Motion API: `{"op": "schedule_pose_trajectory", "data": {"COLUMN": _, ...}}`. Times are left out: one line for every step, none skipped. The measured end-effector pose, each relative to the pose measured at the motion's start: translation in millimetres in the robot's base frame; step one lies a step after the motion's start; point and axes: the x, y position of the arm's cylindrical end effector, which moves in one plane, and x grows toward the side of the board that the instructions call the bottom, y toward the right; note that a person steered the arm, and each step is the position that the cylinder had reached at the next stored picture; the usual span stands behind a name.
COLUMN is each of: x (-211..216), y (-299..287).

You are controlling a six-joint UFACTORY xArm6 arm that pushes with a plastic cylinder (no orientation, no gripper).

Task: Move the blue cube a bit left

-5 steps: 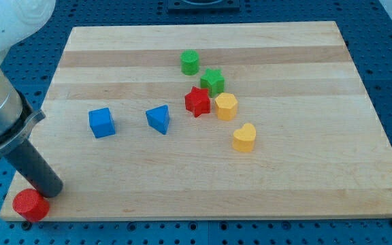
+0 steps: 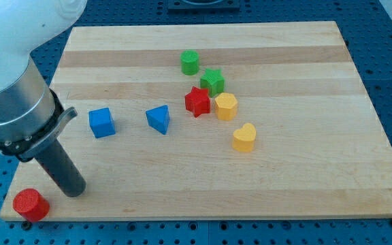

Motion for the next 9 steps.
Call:
{"op": "schedule_pose_trajectory", "data": {"x": 21, "y": 0}}
{"op": "schedule_pose_trajectory", "data": {"x": 24, "y": 0}}
{"op": "schedule_pose_trajectory", "data": {"x": 24, "y": 0}}
{"op": "schedule_pose_trajectory", "data": {"x": 6, "y": 24}}
{"op": "schedule_pose_trajectory", "data": {"x": -61, "y": 104}}
{"op": "schedule_pose_trajectory", "data": {"x": -112, "y": 159}}
{"op": "schedule_pose_trajectory", "data": {"x": -112, "y": 159}}
{"op": "schedule_pose_trajectory", "data": {"x": -141, "y": 158}}
{"op": "schedule_pose_trajectory", "data": {"x": -183, "y": 122}}
